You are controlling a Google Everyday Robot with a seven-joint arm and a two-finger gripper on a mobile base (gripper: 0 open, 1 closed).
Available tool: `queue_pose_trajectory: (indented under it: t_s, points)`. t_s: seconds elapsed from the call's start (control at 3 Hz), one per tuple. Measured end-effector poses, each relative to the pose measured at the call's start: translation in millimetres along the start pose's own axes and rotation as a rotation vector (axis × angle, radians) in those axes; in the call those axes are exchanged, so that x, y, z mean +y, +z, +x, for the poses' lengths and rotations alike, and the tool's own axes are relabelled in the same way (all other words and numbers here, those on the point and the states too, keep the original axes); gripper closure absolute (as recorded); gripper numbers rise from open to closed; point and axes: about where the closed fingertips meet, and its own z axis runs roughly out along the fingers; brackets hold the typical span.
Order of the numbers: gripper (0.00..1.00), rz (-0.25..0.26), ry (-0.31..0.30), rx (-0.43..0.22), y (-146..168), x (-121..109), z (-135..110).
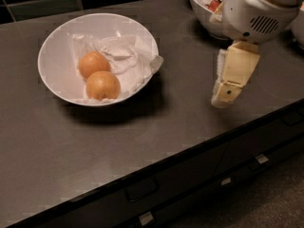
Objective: Pick orange from white bowl
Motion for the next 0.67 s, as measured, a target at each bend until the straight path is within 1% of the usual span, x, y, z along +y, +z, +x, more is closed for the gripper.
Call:
queue_pose_trajectory:
  t_s: [0.33, 0.67]
  points:
    - [0.00, 0.000, 0.000, -0.001, 0, 0, 0]
    - [0.00, -0.019, -0.009, -0.068, 13, -17, -32]
